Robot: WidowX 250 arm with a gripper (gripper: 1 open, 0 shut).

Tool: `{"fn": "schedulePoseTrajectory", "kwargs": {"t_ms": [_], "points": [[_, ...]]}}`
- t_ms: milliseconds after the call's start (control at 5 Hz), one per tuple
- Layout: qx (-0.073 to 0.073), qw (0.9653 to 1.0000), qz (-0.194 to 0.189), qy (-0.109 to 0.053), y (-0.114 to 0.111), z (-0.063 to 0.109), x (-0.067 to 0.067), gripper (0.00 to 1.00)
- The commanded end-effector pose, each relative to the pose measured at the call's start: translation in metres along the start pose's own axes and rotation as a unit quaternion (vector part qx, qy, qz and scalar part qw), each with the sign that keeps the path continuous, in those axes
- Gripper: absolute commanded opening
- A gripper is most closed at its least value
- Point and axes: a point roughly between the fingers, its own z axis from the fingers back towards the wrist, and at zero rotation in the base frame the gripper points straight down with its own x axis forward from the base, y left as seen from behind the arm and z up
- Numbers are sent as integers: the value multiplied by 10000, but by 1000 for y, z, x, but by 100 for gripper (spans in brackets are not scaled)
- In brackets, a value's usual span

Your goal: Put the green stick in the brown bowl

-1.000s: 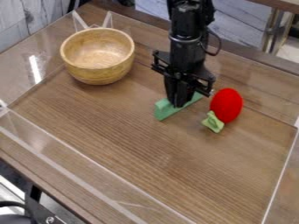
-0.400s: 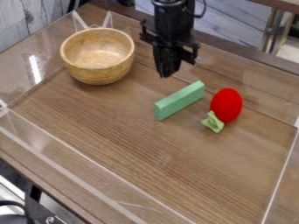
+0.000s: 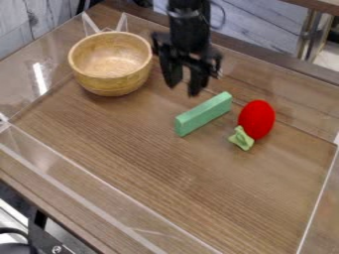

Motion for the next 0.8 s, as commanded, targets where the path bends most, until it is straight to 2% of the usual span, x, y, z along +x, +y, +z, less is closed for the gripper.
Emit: {"fn": "schedulePoseTrajectory", "kwargs": {"t_ms": [0, 200, 400, 600], "points": [[63, 9999, 84, -134, -6, -9, 10, 100], [72, 9998, 192, -38, -8, -28, 12, 100], [75, 9997, 216, -51, -4, -31, 10, 0], [74, 9997, 240, -62, -1, -34, 8, 0]]}}
